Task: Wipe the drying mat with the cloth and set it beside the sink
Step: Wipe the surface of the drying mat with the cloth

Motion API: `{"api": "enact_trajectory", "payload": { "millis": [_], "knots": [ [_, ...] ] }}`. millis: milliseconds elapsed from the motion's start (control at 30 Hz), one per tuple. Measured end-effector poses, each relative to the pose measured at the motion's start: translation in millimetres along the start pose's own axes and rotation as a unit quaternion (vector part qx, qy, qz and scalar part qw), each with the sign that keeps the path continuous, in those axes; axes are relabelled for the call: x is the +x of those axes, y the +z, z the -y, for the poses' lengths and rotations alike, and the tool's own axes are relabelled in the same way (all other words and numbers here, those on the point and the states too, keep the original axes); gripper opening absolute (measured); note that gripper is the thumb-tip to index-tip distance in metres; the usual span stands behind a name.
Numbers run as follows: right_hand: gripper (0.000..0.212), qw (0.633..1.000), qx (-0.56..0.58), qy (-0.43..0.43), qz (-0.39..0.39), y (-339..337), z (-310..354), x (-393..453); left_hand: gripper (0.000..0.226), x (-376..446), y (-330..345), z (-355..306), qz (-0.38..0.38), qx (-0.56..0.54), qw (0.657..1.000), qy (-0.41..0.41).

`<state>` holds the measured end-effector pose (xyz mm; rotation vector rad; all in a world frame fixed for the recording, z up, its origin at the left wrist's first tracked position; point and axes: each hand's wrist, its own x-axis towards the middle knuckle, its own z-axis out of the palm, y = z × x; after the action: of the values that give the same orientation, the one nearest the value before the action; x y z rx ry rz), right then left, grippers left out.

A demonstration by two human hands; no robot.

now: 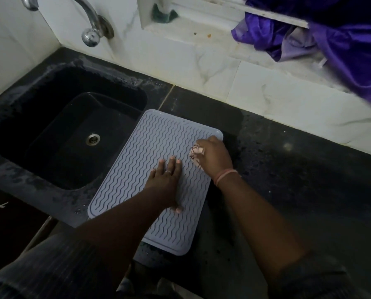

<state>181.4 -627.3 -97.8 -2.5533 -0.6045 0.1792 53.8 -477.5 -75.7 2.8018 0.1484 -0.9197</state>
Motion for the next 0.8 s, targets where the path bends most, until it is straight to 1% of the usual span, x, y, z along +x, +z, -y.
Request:
{"api": "enact_trajectory", "payload": {
  "millis": [133, 233, 300, 367, 400, 467, 500, 533, 633, 767, 800],
  "knots": [
    [0.035, 0.998, -0.044, 0.02, -0.027, -7.6, -6.7, 29.5, 0.155, -0.8, -0.6, -1.4, 0.004, -0.006, 1.0, -0.003],
    [0.033, 0.997, -0.056, 0.052, -0.021, -11.8, 0.2, 32.9, 0.154, -0.8, -3.4, -3.5, 0.003, 0.0, 1.0, -0.009],
    [0.037, 0.998, 0.002, 0.05, -0.023, -20.0, 8.5, 20.7, 0.152, -0.1, -4.0, -5.3, 0.0, -0.009, 1.0, -0.013],
    [0.039, 0.997, 0.067, 0.037, 0.003, -30.1, 18.2, -4.1, 0.147, 2.8, -3.2, -8.2, -0.031, -0.031, 0.999, -0.019],
    [0.034, 0.996, 0.083, 0.031, 0.028, -31.6, 23.0, -19.9, 0.145, 4.4, -3.1, -9.8, -0.056, -0.045, 0.997, -0.022],
    [0.013, 0.993, 0.083, 0.008, 0.084, -23.3, 28.3, -49.9, 0.143, 9.5, -5.3, -13.1, -0.099, -0.064, 0.993, -0.022],
    [0.007, 0.992, 0.067, -0.009, 0.103, -17.4, 29.9, -63.2, 0.142, 13.1, -6.9, -15.2, -0.105, -0.065, 0.992, -0.017],
    [0.008, 0.993, 0.044, -0.024, 0.106, -10.8, 30.5, -73.4, 0.14, 17.0, -8.4, -17.0, -0.1, -0.062, 0.993, -0.013],
    [0.017, 0.997, 0.009, -0.041, 0.071, 6.2, 23.1, -76.0, 0.138, 24.2, -12.1, -20.0, -0.062, -0.044, 0.997, -0.014],
    [0.011, 0.999, 0.016, -0.023, 0.03, 4.8, 8.1, -52.0, 0.143, 25.8, -14.9, -21.8, -0.03, -0.021, 0.999, -0.017],
    [0.016, 1.0, 0.022, -0.011, 0.019, 1.5, 2.5, -43.4, 0.144, 26.1, -15.6, -21.7, -0.027, -0.016, 0.999, -0.018]
  ]
}}
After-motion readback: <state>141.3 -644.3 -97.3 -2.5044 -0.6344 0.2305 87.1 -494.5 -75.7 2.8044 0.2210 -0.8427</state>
